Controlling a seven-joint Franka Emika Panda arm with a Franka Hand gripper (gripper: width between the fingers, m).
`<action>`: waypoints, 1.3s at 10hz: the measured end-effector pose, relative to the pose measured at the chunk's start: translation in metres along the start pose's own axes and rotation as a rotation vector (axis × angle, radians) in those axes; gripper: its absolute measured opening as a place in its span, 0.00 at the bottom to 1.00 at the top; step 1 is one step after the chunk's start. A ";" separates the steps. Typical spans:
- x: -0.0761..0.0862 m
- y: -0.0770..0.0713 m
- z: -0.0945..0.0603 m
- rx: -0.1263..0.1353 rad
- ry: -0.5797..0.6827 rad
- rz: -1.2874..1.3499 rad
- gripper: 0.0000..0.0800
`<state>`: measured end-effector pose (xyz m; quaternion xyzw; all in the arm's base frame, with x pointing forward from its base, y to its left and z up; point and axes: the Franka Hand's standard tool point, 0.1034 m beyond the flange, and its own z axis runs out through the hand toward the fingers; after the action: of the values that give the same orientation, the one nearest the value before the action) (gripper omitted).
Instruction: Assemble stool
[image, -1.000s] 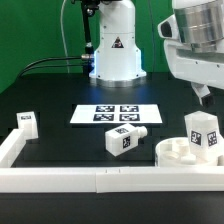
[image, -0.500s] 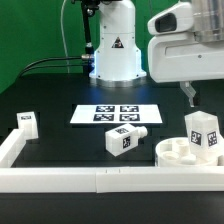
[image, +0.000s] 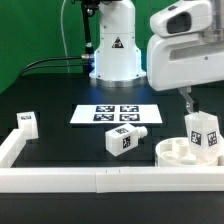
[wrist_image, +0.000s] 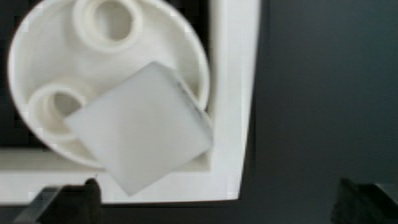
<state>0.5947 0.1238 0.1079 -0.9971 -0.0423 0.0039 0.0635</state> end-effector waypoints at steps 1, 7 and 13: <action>-0.001 0.003 0.005 -0.033 0.013 -0.163 0.81; -0.003 0.018 0.043 -0.081 0.028 -0.564 0.78; -0.002 0.016 0.042 -0.070 0.047 -0.215 0.42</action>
Offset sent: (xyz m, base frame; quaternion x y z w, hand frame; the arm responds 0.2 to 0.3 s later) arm -0.0008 0.0013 -0.0279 -0.0018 0.0293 -0.3314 0.9430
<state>0.5933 0.1127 0.0641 -0.9882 -0.1477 -0.0278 0.0296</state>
